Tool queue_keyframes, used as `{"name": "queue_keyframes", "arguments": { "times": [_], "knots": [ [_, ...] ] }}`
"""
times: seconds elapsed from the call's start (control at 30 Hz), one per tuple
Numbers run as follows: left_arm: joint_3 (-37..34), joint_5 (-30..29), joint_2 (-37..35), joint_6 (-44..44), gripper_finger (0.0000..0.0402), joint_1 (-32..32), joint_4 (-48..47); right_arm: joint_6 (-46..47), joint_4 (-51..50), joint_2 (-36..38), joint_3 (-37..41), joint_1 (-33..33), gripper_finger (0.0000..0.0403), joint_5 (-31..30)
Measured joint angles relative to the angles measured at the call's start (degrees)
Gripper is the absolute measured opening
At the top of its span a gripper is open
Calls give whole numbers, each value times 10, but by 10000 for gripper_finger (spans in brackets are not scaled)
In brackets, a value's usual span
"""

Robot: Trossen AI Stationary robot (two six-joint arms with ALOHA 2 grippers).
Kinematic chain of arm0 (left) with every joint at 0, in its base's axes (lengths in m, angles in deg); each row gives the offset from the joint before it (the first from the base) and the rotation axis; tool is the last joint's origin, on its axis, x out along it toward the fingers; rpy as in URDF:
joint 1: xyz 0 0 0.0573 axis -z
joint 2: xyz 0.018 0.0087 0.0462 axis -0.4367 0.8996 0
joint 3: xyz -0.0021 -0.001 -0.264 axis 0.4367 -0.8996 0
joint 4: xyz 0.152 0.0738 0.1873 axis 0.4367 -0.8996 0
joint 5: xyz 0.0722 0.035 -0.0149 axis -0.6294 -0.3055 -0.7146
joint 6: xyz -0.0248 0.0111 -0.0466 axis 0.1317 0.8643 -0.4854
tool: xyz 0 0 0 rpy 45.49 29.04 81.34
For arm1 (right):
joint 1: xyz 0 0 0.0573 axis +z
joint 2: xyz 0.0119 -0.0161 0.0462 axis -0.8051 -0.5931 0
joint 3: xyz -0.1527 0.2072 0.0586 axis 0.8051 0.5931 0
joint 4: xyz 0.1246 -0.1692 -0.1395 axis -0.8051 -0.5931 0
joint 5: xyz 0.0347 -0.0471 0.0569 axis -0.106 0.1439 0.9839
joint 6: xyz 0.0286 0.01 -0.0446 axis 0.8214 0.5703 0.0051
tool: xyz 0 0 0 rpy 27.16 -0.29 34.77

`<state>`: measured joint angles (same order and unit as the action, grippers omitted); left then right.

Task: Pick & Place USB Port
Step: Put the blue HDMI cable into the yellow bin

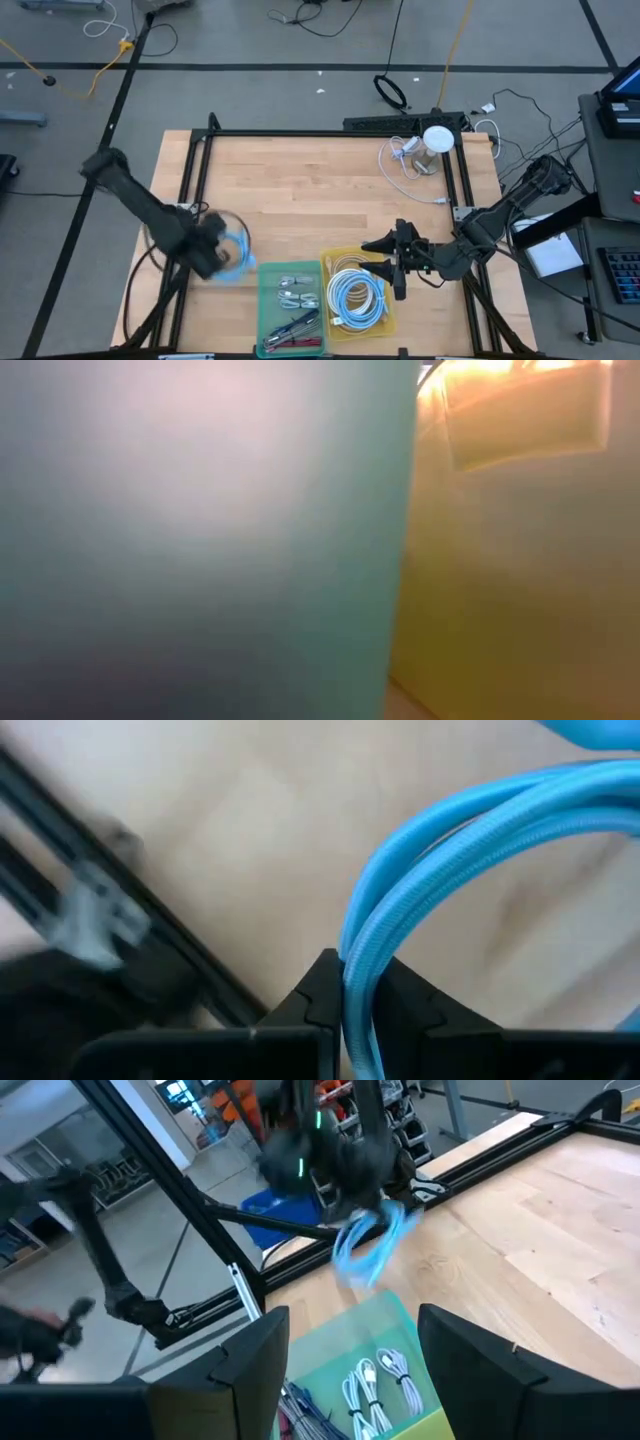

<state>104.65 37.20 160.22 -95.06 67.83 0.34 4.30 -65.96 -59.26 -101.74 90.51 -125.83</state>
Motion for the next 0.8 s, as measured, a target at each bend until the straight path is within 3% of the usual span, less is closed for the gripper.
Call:
{"name": "queue_keyframes", "arguments": {
  "times": [0.07,0.17,0.27,0.33,0.43,0.57,0.8],
  "knots": [
    [21,-38,-67,-20,31,-24,-48,1,-1,0,0,0,215,0],
    [56,-91,-158,-20,31,-64,-46,13,-17,0,0,0,215,0],
    [91,-154,-195,23,31,-115,18,36,-53,0,0,0,215,-13],
    [108,-153,-188,93,31,-154,81,58,-82,1,0,0,214,-31],
    [130,-112,-134,219,31,-209,221,102,-138,1,0,-1,209,-64],
    [181,-18,-2,334,31,-247,362,185,-220,1,0,-10,191,-107],
    [385,93,266,448,31,-240,373,262,-385,4,0,-55,144,-119]
  ]
}}
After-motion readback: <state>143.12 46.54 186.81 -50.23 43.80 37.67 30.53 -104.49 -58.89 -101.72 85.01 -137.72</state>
